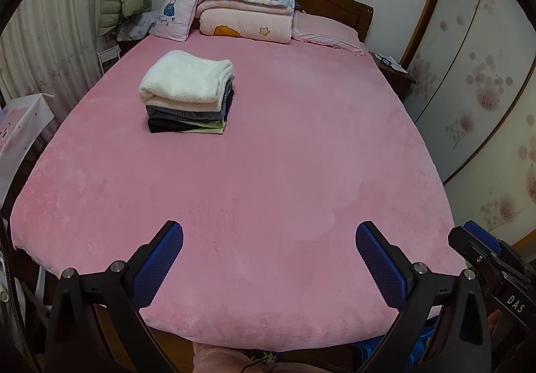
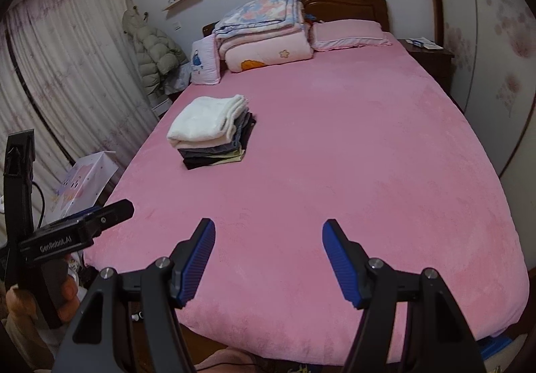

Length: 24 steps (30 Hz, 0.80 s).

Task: Fold large clothes

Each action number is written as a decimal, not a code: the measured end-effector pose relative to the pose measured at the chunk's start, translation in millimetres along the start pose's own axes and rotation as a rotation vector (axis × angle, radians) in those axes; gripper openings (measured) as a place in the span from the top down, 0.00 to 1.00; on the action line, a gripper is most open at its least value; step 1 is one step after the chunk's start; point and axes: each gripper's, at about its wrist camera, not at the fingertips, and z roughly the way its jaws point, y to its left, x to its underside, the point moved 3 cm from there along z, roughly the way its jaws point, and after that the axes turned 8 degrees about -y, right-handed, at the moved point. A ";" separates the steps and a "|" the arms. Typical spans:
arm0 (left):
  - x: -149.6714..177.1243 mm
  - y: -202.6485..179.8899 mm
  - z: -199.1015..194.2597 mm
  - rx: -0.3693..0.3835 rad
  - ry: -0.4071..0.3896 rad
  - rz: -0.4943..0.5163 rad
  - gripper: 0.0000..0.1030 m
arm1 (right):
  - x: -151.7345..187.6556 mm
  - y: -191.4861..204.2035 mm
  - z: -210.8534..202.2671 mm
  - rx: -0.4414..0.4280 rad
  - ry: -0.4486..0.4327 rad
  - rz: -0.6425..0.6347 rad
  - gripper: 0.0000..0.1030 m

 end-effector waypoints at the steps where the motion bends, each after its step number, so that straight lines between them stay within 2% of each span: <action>1: 1.2 -2.3 1.6 -0.009 -0.002 0.009 0.01 | 1.6 -0.2 0.5 0.015 -0.002 -0.015 0.36; 8: 5.6 -16.9 3.0 -0.043 -0.035 0.042 0.01 | 2.7 -1.0 2.9 0.056 -0.019 -0.031 0.36; 15: 5.9 -24.8 5.8 -0.053 -0.031 0.097 0.01 | 0.7 0.4 10.7 0.036 -0.002 -0.036 0.35; 24: -0.7 -31.0 2.8 -0.066 -0.054 0.166 0.01 | -3.8 14.2 17.9 0.067 0.010 -0.080 0.35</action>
